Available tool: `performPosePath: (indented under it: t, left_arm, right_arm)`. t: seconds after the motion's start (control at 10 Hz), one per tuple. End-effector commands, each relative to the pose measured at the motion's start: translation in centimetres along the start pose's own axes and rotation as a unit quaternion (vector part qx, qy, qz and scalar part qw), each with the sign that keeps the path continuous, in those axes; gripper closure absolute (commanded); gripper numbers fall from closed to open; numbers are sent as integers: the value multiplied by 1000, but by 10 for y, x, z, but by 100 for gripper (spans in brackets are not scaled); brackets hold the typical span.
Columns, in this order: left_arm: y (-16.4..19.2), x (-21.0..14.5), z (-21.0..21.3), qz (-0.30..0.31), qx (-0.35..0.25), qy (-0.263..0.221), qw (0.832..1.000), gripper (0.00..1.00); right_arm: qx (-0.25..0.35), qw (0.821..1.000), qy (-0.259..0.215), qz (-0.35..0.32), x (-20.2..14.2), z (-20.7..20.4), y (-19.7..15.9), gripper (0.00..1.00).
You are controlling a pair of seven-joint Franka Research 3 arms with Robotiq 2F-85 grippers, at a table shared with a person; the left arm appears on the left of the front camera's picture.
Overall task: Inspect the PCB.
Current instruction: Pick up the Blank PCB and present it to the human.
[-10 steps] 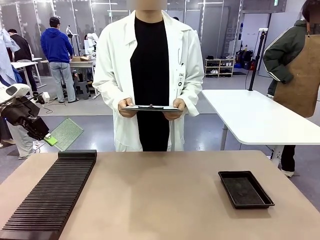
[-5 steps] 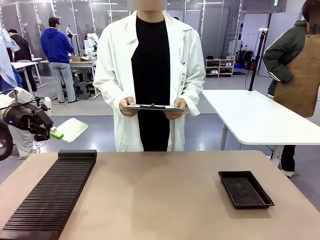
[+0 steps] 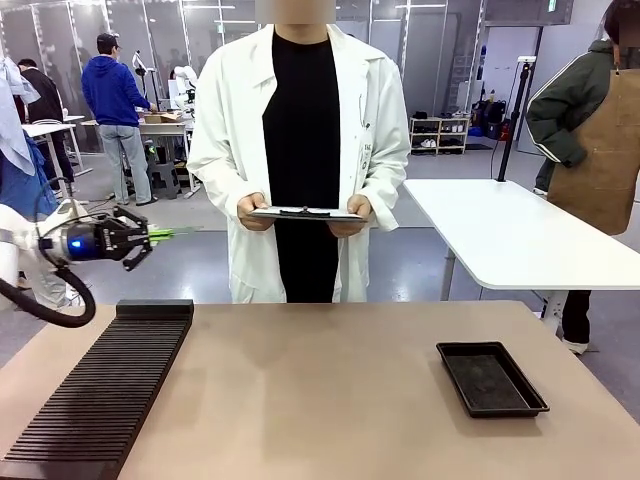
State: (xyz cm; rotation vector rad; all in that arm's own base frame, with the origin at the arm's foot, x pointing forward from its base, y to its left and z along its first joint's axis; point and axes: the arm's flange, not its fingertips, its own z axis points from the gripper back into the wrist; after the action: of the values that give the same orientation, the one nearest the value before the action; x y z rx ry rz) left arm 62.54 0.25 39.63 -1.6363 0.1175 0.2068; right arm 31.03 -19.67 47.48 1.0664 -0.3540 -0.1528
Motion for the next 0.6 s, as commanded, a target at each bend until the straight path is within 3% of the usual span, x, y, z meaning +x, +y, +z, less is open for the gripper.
performPosePath:
  t: [0.0,0.2,0.3,0.5]
  left_arm:
    - [1,3,-26,-21,9,-29,999,97]
    - [-1,6,-30,-54,11,-27,998,97]
    - [3,8,-27,-8,7,-24,1000,97]
    - [3,8,-27,-8,7,-24,1000,97]
  right_arm:
    - [-4,1000,3,-1,-1,2,2,0]
    - [-4,1000,3,-1,-1,2,2,0]
    - [-4,1000,3,-1,-1,2,2,0]
    - [-4,1000,3,-1,-1,2,2,0]
